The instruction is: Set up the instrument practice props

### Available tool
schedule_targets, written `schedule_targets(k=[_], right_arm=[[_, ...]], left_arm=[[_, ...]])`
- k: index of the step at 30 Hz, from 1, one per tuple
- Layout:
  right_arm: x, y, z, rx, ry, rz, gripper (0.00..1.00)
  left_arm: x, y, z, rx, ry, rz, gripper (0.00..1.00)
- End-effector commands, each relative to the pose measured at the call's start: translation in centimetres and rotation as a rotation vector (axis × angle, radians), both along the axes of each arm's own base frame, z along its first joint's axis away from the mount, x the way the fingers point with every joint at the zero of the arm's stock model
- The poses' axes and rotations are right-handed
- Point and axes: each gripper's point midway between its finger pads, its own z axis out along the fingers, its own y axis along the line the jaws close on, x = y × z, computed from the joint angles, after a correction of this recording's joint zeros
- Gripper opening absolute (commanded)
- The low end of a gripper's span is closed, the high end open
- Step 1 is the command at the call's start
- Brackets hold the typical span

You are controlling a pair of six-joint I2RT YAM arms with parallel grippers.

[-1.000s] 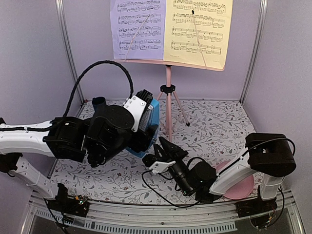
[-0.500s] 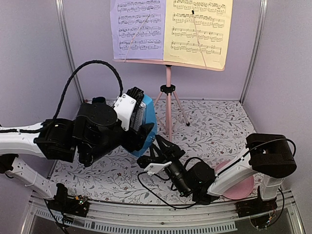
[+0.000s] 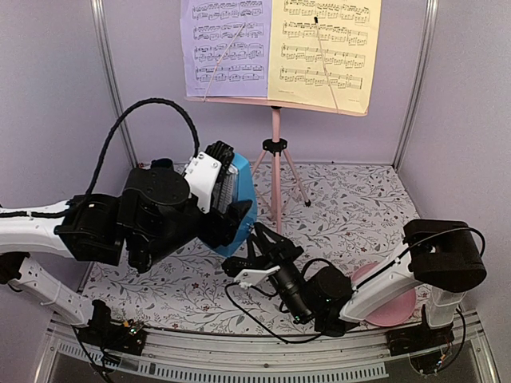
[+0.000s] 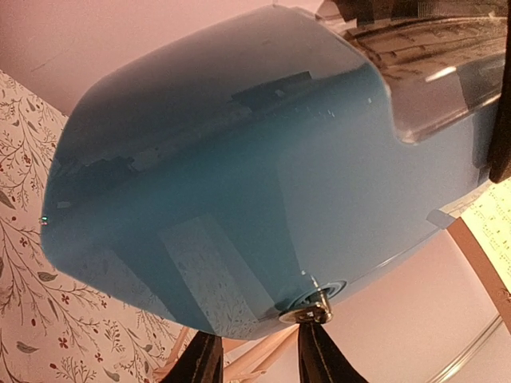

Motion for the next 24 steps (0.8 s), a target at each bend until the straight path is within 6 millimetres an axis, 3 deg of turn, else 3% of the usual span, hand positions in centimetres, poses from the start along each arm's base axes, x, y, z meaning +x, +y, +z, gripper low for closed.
schedule_targets(k=[1, 13, 24], right_arm=[[-1.6, -3.3, 7.2, 0.336, -0.054, 0.03, 0.35], [-1.9, -4.3, 8.1, 0.356, -0.047, 0.017, 0.39], [-2.8, -3.6, 7.0, 0.296, -0.059, 0.03, 0.42]], left_arm=[[0.5, 1.0, 1.6, -0.079, -0.012, 0.031, 0.3], [1.3, 2.2, 1.3, -0.071, -0.004, 0.072, 0.3], [1.8, 3.2, 1.8, -0.073, -0.011, 0.088, 0.29]])
